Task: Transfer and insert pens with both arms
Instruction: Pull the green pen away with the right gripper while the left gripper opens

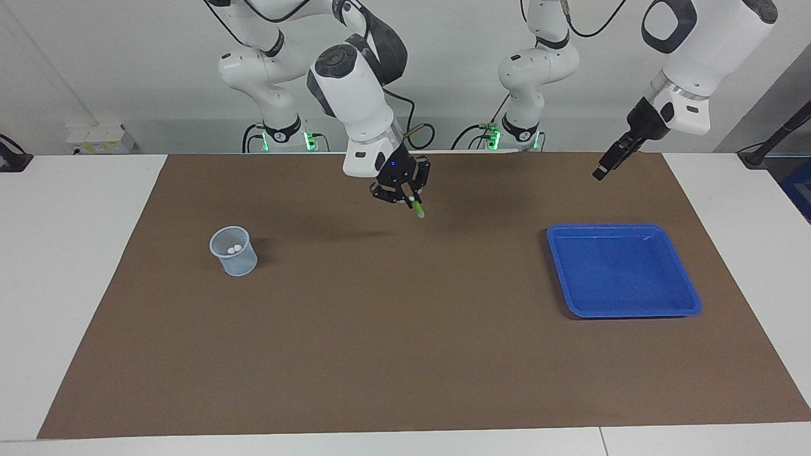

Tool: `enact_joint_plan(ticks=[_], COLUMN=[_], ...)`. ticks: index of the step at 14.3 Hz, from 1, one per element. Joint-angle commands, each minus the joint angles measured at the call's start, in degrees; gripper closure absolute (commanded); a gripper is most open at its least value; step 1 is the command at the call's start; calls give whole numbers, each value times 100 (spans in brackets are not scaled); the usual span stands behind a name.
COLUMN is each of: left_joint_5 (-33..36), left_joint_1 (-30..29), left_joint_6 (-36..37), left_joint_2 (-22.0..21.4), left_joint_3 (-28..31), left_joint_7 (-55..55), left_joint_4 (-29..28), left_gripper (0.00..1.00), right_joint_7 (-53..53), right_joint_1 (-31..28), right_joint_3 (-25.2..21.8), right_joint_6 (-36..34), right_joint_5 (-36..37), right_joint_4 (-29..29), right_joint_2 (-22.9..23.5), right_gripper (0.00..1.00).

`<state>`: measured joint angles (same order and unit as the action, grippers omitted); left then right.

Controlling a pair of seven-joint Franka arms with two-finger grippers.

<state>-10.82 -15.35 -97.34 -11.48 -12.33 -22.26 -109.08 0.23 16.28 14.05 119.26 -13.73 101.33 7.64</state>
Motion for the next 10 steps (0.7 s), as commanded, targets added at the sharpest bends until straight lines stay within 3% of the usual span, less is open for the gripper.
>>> enact_joint_plan(ticks=[1, 6, 8, 9, 10], left_joint_5=[518, 615, 870, 871, 879], left_joint_1=[-38, -249, -240, -240, -249], left_joint_6=[48, -31, -66, -75, -101], left_joint_2=[-161, -118, -82, -74, -65], left_joint_3=[-6, -6, -24, -24, -15], left_joint_7=[1149, 2540, 2595, 2595, 2603], left_joint_4=[-87, 1, 97, 133, 142], left_gripper=[33, 30, 17, 0, 0], right_joint_7=[-1003, -2806, -3570, -3844, -4099], right_joint_1=[-466, -1161, -1276, -1355, -1495], right_joint_3=[54, 45, 36, 36, 36], right_joint_6=[-594, -1509, -1764, -1852, -1871], right_joint_5=[475, 1475, 2030, 2189, 2295], right_joint_4=[-16, -52, -43, 27, 80], right_joint_2=[-236, -543, -684, -754, -772], right_gripper=[99, 99, 100, 100, 100])
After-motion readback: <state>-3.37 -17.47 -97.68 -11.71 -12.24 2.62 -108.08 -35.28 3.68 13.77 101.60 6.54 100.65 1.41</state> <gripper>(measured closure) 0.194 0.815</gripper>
